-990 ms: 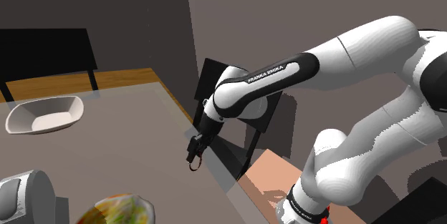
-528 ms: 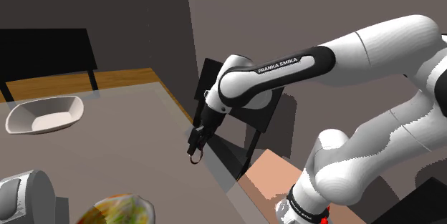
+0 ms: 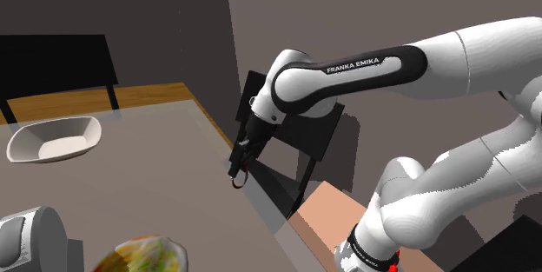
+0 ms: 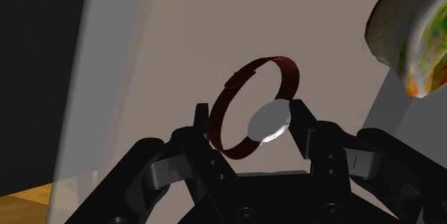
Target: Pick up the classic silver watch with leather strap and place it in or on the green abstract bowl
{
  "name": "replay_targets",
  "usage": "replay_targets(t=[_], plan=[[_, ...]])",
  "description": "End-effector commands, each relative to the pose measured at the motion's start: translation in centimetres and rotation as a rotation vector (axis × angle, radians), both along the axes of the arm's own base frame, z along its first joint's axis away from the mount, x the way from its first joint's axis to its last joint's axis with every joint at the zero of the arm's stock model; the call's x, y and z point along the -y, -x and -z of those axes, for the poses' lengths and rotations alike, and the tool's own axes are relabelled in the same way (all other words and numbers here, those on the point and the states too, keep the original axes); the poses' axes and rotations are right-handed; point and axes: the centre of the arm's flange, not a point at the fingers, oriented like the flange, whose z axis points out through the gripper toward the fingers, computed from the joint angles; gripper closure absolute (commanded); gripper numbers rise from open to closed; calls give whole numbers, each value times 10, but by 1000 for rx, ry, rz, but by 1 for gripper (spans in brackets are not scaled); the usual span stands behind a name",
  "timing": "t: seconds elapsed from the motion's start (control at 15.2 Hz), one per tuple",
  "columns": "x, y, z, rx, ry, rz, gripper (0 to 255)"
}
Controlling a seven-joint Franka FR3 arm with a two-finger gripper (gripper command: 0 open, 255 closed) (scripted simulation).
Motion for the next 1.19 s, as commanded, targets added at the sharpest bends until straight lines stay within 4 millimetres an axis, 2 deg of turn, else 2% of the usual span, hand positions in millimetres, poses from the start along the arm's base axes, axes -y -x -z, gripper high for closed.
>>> replay_targets(t=[0.0, 0.79, 1.12], plan=[[-1, 0, -11, -1, 0, 0, 255], [-1, 0, -74, -1, 0, 0, 255], [-66, 10, -75, -1, 0, 0, 255]])
